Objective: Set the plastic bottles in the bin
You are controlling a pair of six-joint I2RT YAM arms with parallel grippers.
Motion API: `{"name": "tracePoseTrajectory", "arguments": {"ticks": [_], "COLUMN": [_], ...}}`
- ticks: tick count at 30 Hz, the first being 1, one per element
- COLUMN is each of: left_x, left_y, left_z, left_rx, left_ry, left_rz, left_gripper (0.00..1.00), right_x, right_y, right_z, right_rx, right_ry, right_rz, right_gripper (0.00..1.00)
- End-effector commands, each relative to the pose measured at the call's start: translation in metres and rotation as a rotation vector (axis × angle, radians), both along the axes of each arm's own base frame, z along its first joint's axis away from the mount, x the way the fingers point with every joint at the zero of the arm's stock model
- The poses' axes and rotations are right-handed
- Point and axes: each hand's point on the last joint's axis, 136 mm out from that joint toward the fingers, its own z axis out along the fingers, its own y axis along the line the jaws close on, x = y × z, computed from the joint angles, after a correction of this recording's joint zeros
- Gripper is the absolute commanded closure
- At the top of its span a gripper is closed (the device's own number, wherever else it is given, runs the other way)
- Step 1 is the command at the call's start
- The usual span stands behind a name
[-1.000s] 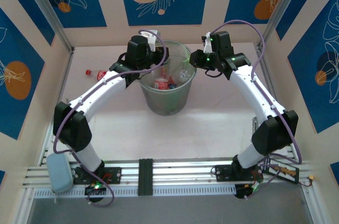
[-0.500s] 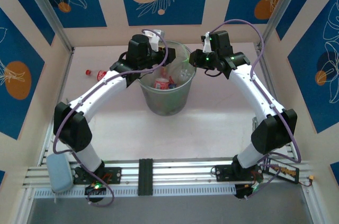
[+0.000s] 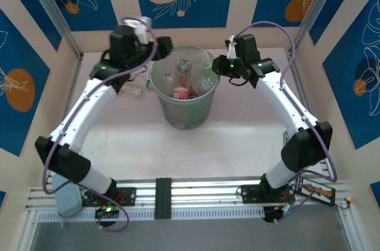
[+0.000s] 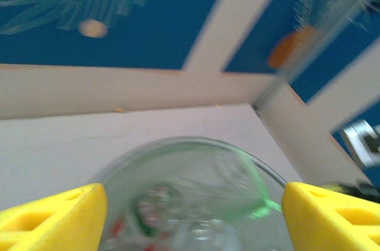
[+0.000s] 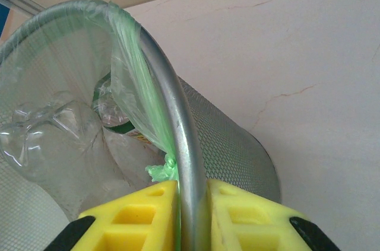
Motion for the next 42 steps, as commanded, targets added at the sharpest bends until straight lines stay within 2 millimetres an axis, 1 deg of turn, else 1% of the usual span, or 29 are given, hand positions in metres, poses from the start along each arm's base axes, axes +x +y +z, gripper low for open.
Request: {"name": "tracePoseTrajectory", "arguments": {"ticks": [1,2,4,6,8,9,11,13,16,21,24,26,29,33,36,39,42], "left_x": [0.006,0.008,0.012,0.015,0.019,0.021,0.025,0.030,0.040,0.059,0.067,0.072,0.080,0.090,0.098,0.098,0.099], "left_y": [0.073,0.089,0.125,0.162,0.189,0.201,0.217,0.230,0.242,0.258,0.267,0.272,0.273,0.277,0.278,0.278,0.275], "left_z": [-0.029,-0.037,-0.063,-0.098,-0.128,-0.144,-0.168,-0.188,-0.213,-0.253,-0.274,-0.287,-0.308,-0.326,-0.336,-0.352,-0.366], "left_rx": [-0.077,-0.090,-0.092,-0.118,-0.182,-0.208,-0.234,-0.228,-0.227,-0.303,-0.329,-0.341,-0.372,-0.384,-0.373,-0.339,-0.361], "left_ry": [0.150,0.172,0.224,0.300,0.362,0.395,0.442,0.479,0.535,0.615,0.648,0.657,0.686,0.697,0.713,0.765,0.787], "left_rz": [0.219,0.255,0.348,0.443,0.506,0.535,0.583,0.631,0.677,0.756,0.810,0.838,0.864,0.894,0.885,0.887,0.880], "left_gripper": [0.20,0.17,0.15,0.13,0.12,0.11,0.09,0.08,0.07,0.06,0.06,0.07,0.08,0.08,0.08,0.09,0.10], "right_x": [-0.015,-0.016,-0.017,-0.018,-0.019,-0.020,-0.021,-0.023,-0.026,-0.030,-0.033,-0.034,-0.036,-0.038,-0.038,-0.038,-0.038], "right_y": [0.013,0.013,0.013,0.014,0.015,0.016,0.017,0.017,0.018,0.019,0.021,0.022,0.023,0.025,0.026,0.026,0.025], "right_z": [-0.004,-0.003,-0.003,-0.004,-0.005,-0.007,-0.009,-0.010,-0.012,-0.012,-0.011,-0.012,-0.013,-0.017,-0.019,-0.020,-0.022], "right_rx": [0.008,0.008,0.008,0.014,0.018,0.021,0.021,0.015,0.010,0.003,-0.003,-0.007,-0.013,-0.017,-0.026,-0.032,-0.034], "right_ry": [0.043,0.043,0.042,0.044,0.046,0.048,0.055,0.059,0.063,0.065,0.064,0.067,0.071,0.081,0.088,0.090,0.092], "right_rz": [0.059,0.059,0.061,0.063,0.064,0.065,0.070,0.072,0.076,0.078,0.081,0.084,0.088,0.092,0.096,0.091,0.088], "right_gripper": [0.80,0.80,0.80,0.79,0.79,0.79,0.80,0.79,0.79,0.79,0.80,0.80,0.80,0.80,0.79,0.79,0.80]}}
